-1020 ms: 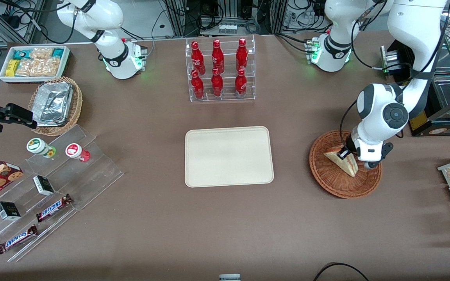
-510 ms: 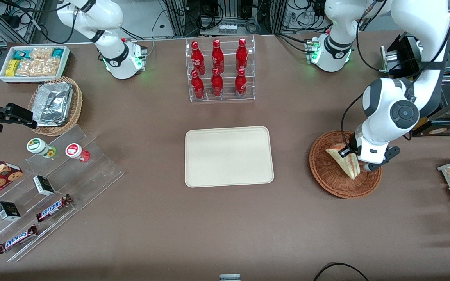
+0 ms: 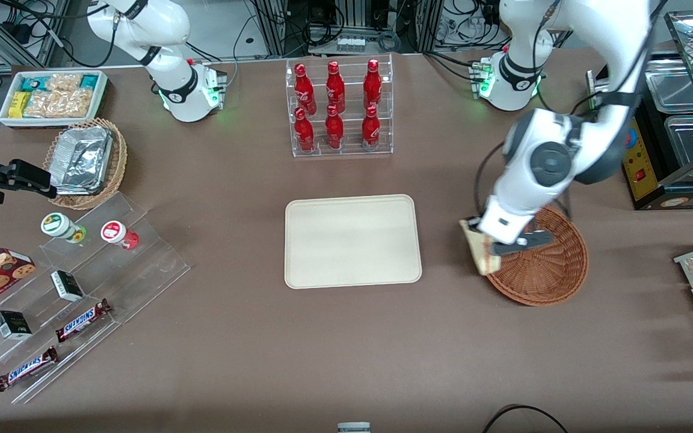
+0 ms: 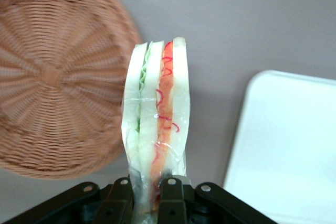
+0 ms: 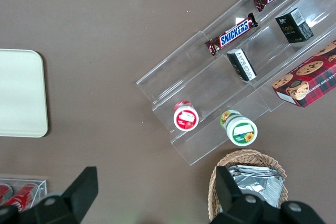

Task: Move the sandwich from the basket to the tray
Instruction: 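Lift the sandwich and carry it with the left gripper over the tray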

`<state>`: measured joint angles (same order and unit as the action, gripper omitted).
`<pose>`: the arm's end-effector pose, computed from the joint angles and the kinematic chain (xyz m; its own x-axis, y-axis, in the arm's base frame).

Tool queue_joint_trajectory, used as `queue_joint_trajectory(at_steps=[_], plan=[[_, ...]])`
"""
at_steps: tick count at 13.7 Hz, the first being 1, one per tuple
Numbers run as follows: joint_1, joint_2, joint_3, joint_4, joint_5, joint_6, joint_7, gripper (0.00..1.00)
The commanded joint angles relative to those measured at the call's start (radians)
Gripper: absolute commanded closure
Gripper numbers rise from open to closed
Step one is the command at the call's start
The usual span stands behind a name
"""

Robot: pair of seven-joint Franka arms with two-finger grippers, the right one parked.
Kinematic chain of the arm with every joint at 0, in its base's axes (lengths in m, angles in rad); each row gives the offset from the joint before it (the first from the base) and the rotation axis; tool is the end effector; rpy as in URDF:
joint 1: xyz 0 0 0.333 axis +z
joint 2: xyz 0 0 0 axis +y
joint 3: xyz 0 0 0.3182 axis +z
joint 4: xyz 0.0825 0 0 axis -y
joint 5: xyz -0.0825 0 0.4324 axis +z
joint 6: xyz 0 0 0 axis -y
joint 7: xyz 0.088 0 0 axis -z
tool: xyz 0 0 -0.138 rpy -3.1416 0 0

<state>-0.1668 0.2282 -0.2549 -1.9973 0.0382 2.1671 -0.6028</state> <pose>0.5725 -0.2526 0.2880 0.9850 0.1629 -0.0565 0.1628 -0.9866 -0.0066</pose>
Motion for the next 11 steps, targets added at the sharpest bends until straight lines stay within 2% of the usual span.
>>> queue_joint_trajectory(at_steps=[1, 5, 11], plan=[[-0.111, 0.107, 0.013, 0.142, 0.0, -0.058, -0.009, 1.0], [-0.238, 0.301, 0.014, 0.397, 0.003, -0.191, -0.038, 1.0], [-0.344, 0.407, 0.014, 0.494, 0.005, -0.191, -0.092, 1.0]])
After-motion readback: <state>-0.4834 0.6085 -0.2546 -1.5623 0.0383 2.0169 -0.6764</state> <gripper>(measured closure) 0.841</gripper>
